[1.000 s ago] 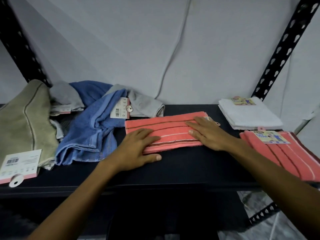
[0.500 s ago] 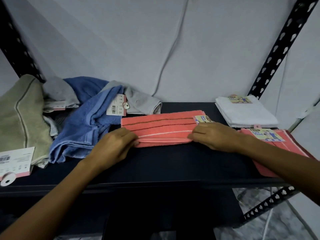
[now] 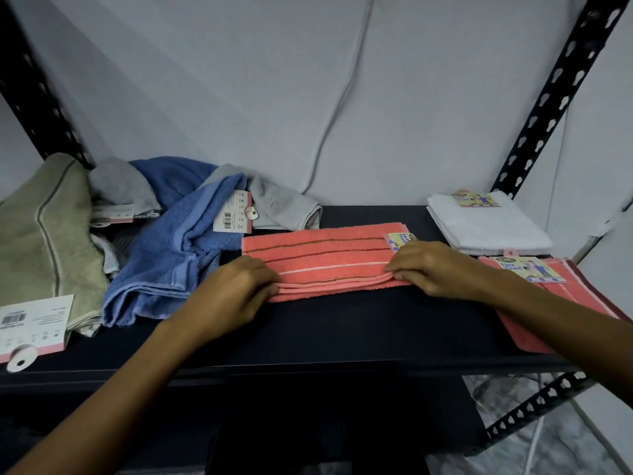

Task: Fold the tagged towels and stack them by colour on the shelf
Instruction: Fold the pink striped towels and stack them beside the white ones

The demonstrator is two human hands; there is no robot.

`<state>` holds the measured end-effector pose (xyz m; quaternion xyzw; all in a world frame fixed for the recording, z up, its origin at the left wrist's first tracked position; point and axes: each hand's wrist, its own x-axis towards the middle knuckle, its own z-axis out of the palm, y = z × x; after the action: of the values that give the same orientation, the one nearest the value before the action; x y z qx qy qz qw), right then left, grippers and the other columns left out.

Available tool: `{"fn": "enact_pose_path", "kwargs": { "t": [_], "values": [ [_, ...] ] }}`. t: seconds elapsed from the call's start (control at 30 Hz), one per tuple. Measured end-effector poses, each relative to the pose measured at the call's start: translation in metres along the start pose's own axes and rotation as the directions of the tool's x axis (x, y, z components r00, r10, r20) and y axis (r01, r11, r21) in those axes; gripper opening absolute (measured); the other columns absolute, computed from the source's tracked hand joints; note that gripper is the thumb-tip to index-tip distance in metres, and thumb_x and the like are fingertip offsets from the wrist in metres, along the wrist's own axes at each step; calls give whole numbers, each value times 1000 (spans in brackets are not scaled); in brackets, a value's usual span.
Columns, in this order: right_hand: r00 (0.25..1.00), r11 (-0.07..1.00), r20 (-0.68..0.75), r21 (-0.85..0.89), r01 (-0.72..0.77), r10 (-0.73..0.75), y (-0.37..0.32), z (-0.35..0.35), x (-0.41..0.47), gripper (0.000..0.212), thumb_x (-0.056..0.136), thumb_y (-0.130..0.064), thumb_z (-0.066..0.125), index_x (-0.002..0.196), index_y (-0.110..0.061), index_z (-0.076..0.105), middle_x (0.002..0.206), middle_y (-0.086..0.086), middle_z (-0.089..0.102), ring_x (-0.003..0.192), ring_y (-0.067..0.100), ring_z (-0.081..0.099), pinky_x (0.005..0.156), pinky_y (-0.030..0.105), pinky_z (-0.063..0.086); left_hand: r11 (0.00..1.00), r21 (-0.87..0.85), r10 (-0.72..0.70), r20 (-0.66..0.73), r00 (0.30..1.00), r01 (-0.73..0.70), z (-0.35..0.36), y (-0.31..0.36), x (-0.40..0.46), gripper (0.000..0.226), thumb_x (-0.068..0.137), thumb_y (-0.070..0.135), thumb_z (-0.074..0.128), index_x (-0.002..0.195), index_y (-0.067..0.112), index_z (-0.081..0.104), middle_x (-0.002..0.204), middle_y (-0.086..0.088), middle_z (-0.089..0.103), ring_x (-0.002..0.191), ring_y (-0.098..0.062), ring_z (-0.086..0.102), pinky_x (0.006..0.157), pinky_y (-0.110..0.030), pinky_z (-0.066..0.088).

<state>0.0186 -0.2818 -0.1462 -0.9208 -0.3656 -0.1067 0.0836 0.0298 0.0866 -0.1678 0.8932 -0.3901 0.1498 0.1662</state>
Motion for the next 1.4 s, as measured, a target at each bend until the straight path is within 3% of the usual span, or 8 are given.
{"fn": "enact_pose_path", "kwargs": {
  "t": [0.17, 0.27, 0.37, 0.43, 0.67, 1.1, 1.2, 1.4],
  "values": [
    [972, 941, -46, -268, 209, -229, 0, 1, -12, 23, 95, -6, 50, 102, -2, 71, 95, 11, 67, 84, 27, 62, 66, 37, 56, 991, 111, 75, -52, 996, -69, 1, -2, -9, 24, 94, 30, 45, 85, 14, 60, 84, 2, 57, 77, -19, 54, 61, -37, 51],
    [986, 959, -27, -239, 155, -166, 4, 3, -20, 38, 107, -26, 37, 112, -7, 70, 101, 10, 66, 87, 26, 61, 67, 43, 54, 987, 130, 102, -55, 993, -94, 2, -6, -14, 19, 93, 27, 46, 85, 14, 58, 86, 1, 56, 74, -21, 54, 56, -39, 50],
    [974, 938, -9, -271, 216, -226, 11, 4, -27, 35, 94, 0, 52, 127, -13, 59, 103, 11, 64, 86, 25, 58, 59, 36, 53, 980, 163, 125, -66, 990, -113, 1, -8, -15, 17, 92, 22, 47, 87, 13, 60, 87, -1, 57, 73, -24, 56, 52, -41, 49],
    [971, 928, -57, -313, 202, -230, 17, -2, -29, 46, 86, 5, 50, 126, -14, 57, 104, 13, 65, 88, 24, 58, 57, 31, 52, 978, 180, 125, -111, 986, -104, 2, -9, -15, 6, 91, 16, 54, 88, 12, 58, 88, -4, 57, 71, -25, 56, 51, -41, 49],
    [965, 924, -84, -320, 210, -249, 7, 2, -31, 47, 107, -16, 27, 113, -7, 73, 94, 12, 66, 77, 25, 59, 51, 31, 47, 967, 215, 170, -155, 973, -135, 3, -11, -13, 13, 83, 4, 63, 89, 12, 55, 87, -8, 59, 67, -26, 53, 56, -37, 46],
    [970, 934, 18, -263, 240, -244, 9, 4, -39, 31, 90, -10, 49, 111, -8, 73, 102, 7, 67, 89, 24, 62, 74, 32, 54, 965, 197, 179, -6, 984, -174, -4, -14, -19, 22, 72, -1, 69, 90, 10, 74, 94, -1, 63, 83, -20, 57, 65, -35, 51],
    [979, 949, 32, -243, 202, -201, 5, 2, -41, 31, 93, -15, 47, 109, -8, 73, 104, 5, 68, 90, 24, 62, 75, 35, 56, 986, 99, 132, 9, 991, -132, -6, -16, -24, 22, 83, 12, 54, 93, 11, 74, 92, 2, 61, 83, -17, 53, 72, -29, 45],
    [995, 976, -37, -199, 84, -94, 0, 3, -42, 23, 94, -13, 51, 112, -15, 65, 105, 2, 63, 96, 20, 58, 80, 33, 53, 993, -114, -37, -39, 999, 32, -7, -24, -30, 8, 82, 17, 64, 86, 15, 71, 84, 7, 65, 82, -6, 53, 77, -21, 44]
  ]
}}
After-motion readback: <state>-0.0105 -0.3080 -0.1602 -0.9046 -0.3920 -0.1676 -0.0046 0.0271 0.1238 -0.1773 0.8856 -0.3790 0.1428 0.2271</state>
